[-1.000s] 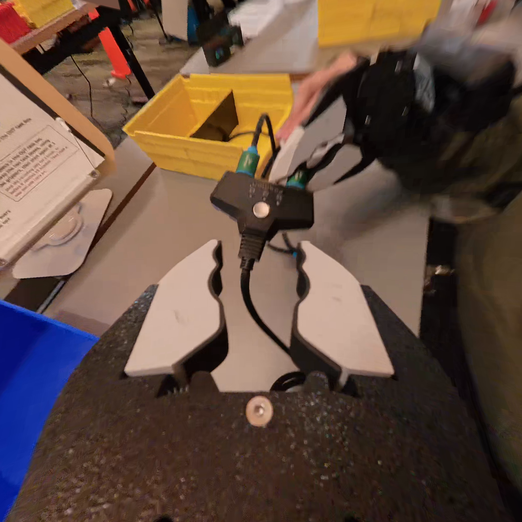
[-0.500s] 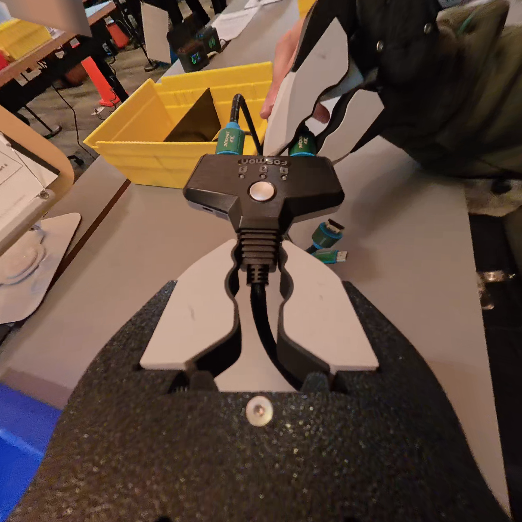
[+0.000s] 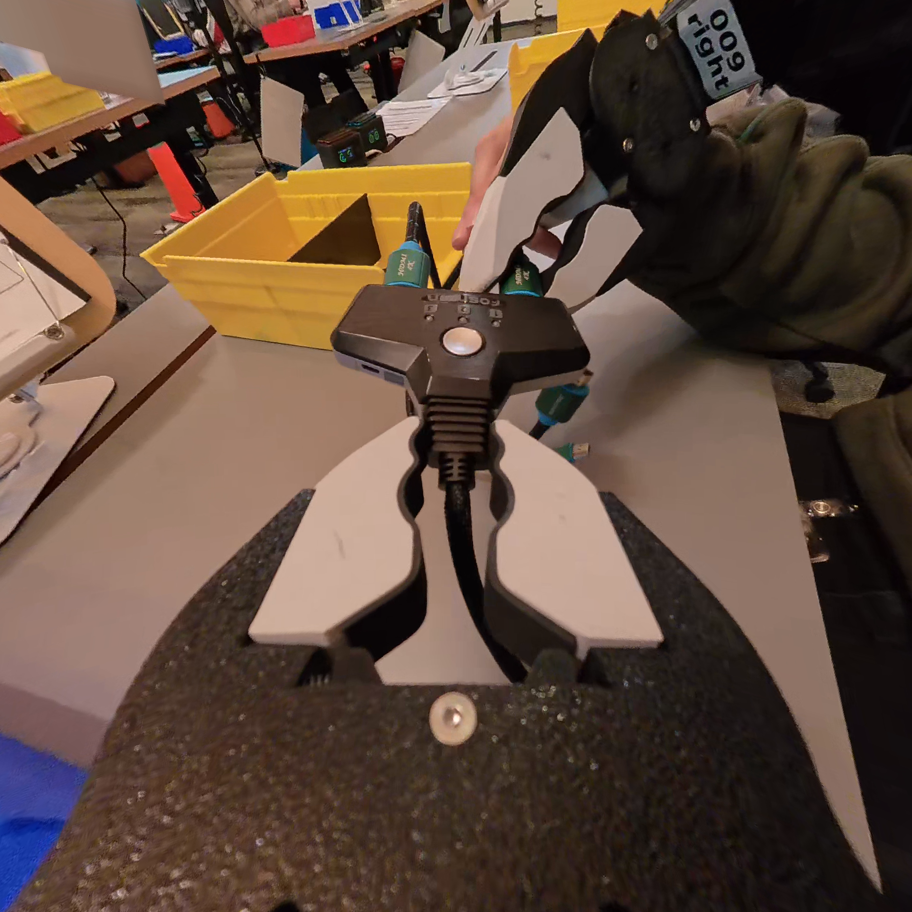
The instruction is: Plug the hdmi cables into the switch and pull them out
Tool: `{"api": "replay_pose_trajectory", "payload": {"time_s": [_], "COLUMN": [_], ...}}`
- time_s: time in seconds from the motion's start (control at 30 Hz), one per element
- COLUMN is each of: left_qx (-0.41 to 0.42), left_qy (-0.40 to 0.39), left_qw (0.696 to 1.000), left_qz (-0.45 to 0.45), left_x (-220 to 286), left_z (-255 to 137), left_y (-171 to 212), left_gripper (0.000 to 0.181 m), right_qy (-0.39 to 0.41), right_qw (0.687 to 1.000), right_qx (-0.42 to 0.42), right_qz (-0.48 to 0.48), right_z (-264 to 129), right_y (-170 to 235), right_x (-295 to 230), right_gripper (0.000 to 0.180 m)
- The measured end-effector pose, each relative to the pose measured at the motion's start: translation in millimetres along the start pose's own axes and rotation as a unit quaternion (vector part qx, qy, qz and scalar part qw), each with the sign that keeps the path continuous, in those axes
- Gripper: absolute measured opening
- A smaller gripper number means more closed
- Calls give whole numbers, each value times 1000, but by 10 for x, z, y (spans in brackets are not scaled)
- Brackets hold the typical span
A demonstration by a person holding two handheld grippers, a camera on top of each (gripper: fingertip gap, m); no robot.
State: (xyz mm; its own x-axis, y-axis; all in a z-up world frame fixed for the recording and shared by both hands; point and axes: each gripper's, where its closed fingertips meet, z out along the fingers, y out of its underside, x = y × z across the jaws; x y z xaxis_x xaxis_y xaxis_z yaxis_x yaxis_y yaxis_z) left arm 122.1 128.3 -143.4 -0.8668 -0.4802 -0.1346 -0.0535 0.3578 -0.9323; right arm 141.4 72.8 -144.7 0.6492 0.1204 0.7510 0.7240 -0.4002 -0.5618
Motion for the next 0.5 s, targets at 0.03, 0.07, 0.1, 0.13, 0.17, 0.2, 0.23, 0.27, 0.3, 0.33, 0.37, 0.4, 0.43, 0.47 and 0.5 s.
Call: {"api": "replay_pose_trajectory", "payload": {"time_s": [0.03,0.07,0.1,0.13,0.17,0.2,0.23,0.27,0.3,0.33,0.37,0.4,0.43,0.47,0.5], "left_qx": [-2,-7,-12,-15,-19,-21,-19,-18,-18,-17,-13,-7,-2,-2,-2], "left_qy": [3,5,4,2,-1,1,6,7,9,13,18,24,31,36,40], "left_qw": [1000,1000,1000,1000,1000,1000,1000,1000,1000,1000,1000,1000,1000,999,999], "left_qz": [-4,-3,0,2,3,5,5,2,-1,-2,-2,-2,-5,-7,-7], "left_x": [2,5,4,-3,-15,-21,-18,-23,-26,-24,-22,-17,-9,-4,-2], "left_z": [-4,-5,-11,-21,-35,-52,-67,-75,-81,-83,-84,-84,-80,-75,-69], "left_y": [10,24,30,29,32,36,37,43,54,61,62,56,56,64,72], "left_gripper": [22,22,22,22,22,22,22,22,22,22,22,22,22,22,22], "right_qy": [-7,-19,-27,-31,-35,-53,-59,-49,-29,-28,-39,-45,-46,-55,-73], "right_qw": [1000,999,998,996,992,987,982,978,973,965,958,954,954,954,956], "right_qx": [2,3,9,22,42,65,86,112,139,159,170,176,177,169,153], "right_qz": [12,28,48,76,111,139,157,168,180,205,229,240,239,240,241], "right_z": [7,6,-7,-35,-79,-140,-206,-268,-325,-363,-380,-380,-364,-333,-293], "right_y": [2,4,-3,-26,-68,-122,-162,-212,-259,-289,-298,-291,-271,-238,-200], "right_x": [-17,-40,-49,-36,-6,-5,24,88,173,214,217,214,202,160,90], "right_gripper": [19,20,21,21,22,22,23,23,24,24,26,30,30,28,28]}}
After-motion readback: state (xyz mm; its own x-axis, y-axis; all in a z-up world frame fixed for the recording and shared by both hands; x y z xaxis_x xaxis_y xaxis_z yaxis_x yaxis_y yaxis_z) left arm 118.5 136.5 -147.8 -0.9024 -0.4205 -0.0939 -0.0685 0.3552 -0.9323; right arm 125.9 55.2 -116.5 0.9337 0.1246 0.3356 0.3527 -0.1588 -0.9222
